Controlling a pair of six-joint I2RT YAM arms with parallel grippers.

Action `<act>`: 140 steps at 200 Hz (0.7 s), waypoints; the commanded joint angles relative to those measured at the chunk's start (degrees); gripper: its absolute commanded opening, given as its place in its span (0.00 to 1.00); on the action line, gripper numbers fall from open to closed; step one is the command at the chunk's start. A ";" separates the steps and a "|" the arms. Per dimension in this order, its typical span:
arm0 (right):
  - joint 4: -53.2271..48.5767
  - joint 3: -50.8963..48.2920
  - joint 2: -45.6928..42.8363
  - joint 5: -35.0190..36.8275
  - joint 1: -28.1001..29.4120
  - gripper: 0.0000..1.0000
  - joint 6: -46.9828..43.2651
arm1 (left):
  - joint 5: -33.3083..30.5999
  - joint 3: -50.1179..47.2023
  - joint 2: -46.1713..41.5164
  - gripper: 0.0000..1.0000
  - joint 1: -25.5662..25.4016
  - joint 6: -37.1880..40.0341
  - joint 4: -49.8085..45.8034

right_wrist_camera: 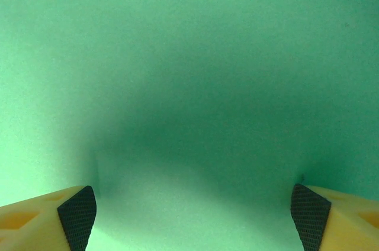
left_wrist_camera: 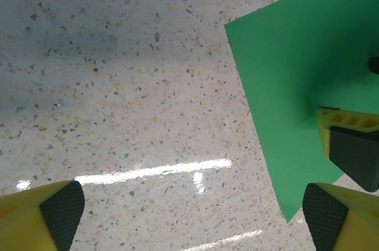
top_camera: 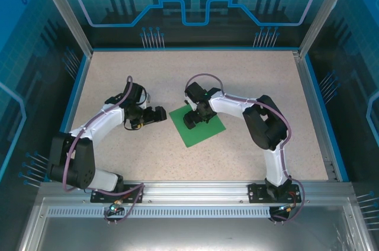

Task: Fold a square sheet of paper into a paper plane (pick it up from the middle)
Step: Fold the square sheet of paper in half at the center of the table.

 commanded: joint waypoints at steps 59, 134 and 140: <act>-2.96 0.78 5.05 3.25 2.04 0.88 3.53 | 2.47 -0.46 0.82 0.99 0.77 0.85 0.19; -3.21 0.20 6.63 3.81 2.52 0.80 4.75 | 3.38 -0.26 1.68 0.99 0.72 0.75 0.28; -3.30 0.29 6.75 3.82 2.55 0.80 4.80 | 3.46 -0.29 1.78 0.99 0.72 0.75 0.27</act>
